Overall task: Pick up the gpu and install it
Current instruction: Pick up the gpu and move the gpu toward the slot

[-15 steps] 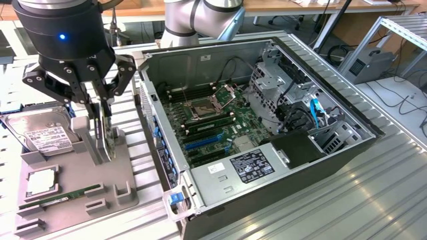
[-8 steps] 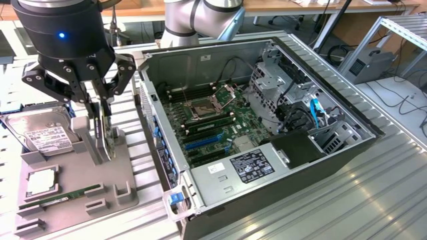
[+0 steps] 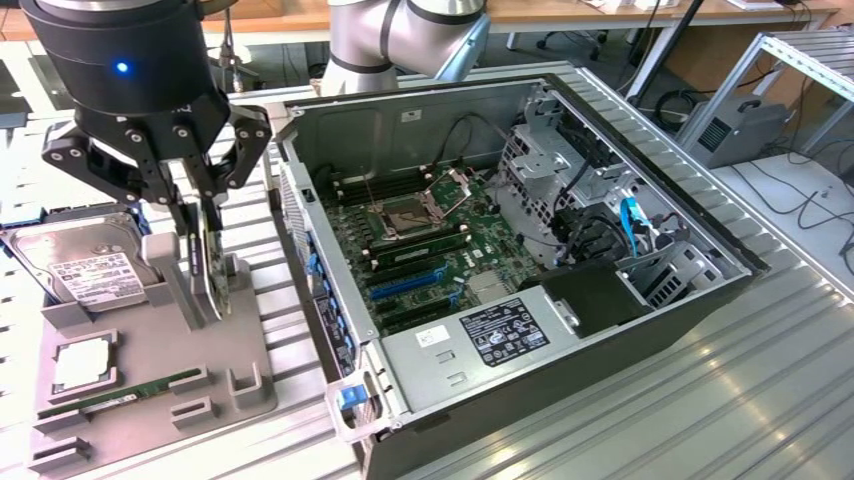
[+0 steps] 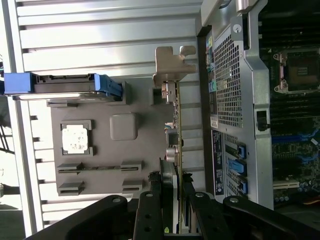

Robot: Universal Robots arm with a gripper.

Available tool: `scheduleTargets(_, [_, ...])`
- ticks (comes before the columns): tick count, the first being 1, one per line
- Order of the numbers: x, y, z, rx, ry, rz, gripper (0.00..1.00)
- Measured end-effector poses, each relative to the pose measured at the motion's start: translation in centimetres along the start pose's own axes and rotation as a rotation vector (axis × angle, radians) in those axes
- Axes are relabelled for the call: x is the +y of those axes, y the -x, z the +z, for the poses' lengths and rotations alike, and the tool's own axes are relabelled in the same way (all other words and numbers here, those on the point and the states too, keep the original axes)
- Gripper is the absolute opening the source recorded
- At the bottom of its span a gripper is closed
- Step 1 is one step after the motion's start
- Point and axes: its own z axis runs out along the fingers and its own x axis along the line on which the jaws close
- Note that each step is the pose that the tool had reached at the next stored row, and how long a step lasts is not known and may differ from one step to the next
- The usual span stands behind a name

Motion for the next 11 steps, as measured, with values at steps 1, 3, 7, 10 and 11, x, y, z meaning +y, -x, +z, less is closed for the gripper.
scheduleTargets(1, [0.00,0.00,-0.03,0.0001,-0.0001,0.000,0.27])
scheduleTargets(3, [0.00,0.00,-0.09,0.0000,0.0000,0.000,0.27])
scheduleTargets(7, [0.00,0.01,-0.19,0.0000,0.0000,0.000,0.27])
scheduleTargets(10, [0.00,0.01,-0.27,0.0001,0.0000,0.000,0.27])
scheduleTargets(11, [0.00,0.01,-0.29,0.0000,0.0000,0.000,0.27])
